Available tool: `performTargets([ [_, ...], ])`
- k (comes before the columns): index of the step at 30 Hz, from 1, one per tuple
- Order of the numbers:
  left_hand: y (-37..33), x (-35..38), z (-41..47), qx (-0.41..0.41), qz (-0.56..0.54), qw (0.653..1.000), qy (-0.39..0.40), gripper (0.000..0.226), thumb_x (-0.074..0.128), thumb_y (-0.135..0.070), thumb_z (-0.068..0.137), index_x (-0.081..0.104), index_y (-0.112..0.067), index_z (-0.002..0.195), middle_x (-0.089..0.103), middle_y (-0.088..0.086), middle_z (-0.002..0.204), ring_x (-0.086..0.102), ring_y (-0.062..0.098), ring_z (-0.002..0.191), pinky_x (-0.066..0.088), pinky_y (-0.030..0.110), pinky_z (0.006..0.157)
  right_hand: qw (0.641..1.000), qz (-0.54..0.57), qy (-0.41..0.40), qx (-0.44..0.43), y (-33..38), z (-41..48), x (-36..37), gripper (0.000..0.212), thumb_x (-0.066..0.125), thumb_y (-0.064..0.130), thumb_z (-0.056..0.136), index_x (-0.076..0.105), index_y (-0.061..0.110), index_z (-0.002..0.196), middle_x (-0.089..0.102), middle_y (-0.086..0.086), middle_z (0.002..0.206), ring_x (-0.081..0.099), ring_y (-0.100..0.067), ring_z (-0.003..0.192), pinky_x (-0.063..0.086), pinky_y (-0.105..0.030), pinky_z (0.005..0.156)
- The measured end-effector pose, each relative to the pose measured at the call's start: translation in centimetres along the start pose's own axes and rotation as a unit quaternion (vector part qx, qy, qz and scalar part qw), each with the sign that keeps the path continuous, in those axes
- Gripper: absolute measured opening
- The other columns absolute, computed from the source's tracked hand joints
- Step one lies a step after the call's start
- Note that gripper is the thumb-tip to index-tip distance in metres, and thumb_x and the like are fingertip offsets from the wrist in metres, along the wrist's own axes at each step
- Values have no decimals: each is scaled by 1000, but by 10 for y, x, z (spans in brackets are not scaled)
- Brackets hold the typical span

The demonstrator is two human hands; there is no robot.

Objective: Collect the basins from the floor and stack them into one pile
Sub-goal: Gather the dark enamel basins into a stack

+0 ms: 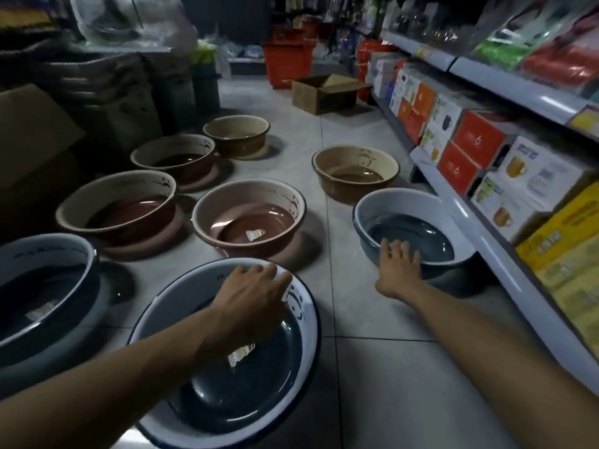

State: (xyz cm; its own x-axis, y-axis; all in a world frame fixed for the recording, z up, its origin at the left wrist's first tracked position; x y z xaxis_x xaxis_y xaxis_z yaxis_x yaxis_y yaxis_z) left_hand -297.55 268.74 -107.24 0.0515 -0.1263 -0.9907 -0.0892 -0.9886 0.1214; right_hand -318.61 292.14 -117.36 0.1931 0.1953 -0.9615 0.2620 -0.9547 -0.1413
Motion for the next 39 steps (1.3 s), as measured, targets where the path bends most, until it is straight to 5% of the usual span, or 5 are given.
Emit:
performTargets([
  [3, 18, 10, -6, -40, 26, 998, 28, 49, 52, -48, 96, 45, -28, 140, 56, 1, 133, 58, 24, 117, 45, 40, 95, 999, 39, 17, 30, -2, 13, 12, 98, 58, 31, 91, -7, 8, 161, 6, -22, 167, 8, -44, 153, 6, -63, 120],
  [11, 42, 20, -17, -114, 42, 992, 25, 38, 48, -47, 96, 50, -26, 128, 60, 2, 125, 61, 27, 115, 45, 41, 92, 999, 25, -33, -11, 4, -2, 20, 40, 60, 7, 91, 57, 9, 131, 49, -15, 138, 48, -33, 130, 46, -41, 103],
  [24, 36, 0, -43, -84, 7, 996, 11, 34, 50, -45, 97, 58, -26, 125, 64, 0, 120, 62, 23, 110, 45, 41, 94, 987, 38, -103, -120, 60, -111, -47, 16, 56, 7, 91, 44, 16, 97, 67, -14, 119, 65, -34, 108, 42, -34, 78],
  [29, 53, -5, -44, -124, -67, 990, 15, 35, 55, -44, 96, 59, -27, 127, 65, -1, 126, 63, 22, 109, 47, 36, 87, 978, 61, -159, -117, 81, -144, -80, 21, 57, 11, 92, 53, 10, 112, 67, -14, 115, 64, -35, 105, 38, -32, 71],
  [39, 99, -8, -45, -230, -410, 882, -26, 40, 43, -28, 105, 69, 2, 108, 70, 26, 111, 67, 40, 101, 56, 39, 83, 946, 84, -218, -227, 158, -197, -99, 18, 54, 8, 93, 47, 15, 107, 68, -8, 101, 67, -32, 92, 37, -35, 67],
])
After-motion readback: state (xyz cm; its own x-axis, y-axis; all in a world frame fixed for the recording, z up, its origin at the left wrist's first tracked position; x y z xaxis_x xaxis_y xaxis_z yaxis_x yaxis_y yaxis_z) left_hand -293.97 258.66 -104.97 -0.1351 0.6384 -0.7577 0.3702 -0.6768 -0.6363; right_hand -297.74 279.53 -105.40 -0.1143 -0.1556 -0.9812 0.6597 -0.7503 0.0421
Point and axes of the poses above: each hand's wrist, its own z-axis towards the middle knuckle, its own x-axis out of the palm, y = z × x, the point moved 2 cm from there along z, towards the middle knuckle
